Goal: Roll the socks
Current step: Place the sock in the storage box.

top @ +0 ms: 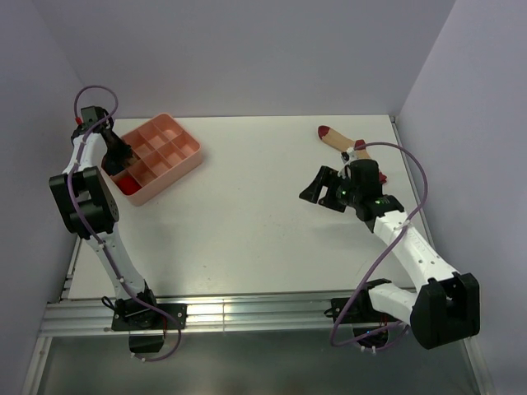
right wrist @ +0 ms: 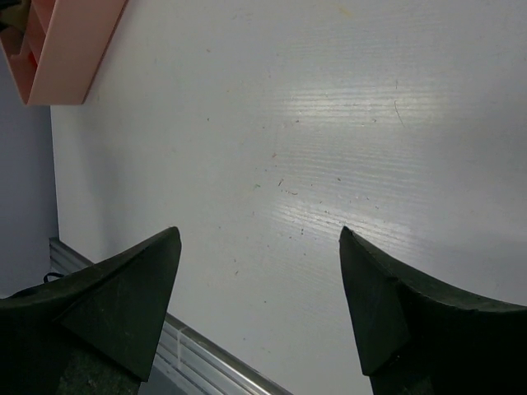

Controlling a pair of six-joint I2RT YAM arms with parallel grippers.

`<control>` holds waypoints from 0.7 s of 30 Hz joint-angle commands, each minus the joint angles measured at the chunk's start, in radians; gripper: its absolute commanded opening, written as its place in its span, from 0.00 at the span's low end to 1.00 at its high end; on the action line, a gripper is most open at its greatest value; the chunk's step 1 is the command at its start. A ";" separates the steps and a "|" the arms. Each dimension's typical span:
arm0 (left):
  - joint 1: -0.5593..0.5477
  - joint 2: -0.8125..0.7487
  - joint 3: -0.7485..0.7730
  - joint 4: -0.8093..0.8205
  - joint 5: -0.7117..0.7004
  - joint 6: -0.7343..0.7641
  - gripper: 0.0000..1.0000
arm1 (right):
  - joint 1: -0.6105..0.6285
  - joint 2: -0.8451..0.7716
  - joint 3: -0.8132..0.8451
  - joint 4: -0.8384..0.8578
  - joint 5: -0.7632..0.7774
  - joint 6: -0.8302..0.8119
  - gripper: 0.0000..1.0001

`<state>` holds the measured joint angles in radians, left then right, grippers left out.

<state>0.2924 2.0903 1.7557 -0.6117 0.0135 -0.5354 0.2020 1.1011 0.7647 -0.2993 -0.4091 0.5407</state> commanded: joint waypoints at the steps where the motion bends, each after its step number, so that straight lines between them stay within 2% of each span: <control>1: 0.007 -0.007 0.030 0.049 -0.010 0.006 0.00 | -0.006 0.011 -0.007 0.045 -0.013 -0.015 0.84; 11: 0.005 -0.016 -0.027 0.194 -0.106 -0.012 0.09 | -0.006 0.029 -0.010 0.060 -0.034 -0.019 0.84; 17: -0.010 0.033 0.025 0.158 -0.102 -0.001 0.11 | -0.006 0.046 -0.011 0.069 -0.050 -0.019 0.84; 21: -0.018 0.071 0.062 0.090 -0.080 -0.008 0.18 | -0.006 0.052 -0.011 0.072 -0.066 -0.021 0.84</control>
<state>0.2813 2.1246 1.7481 -0.4938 -0.0582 -0.5400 0.2020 1.1526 0.7593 -0.2729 -0.4526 0.5354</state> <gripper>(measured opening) 0.308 0.840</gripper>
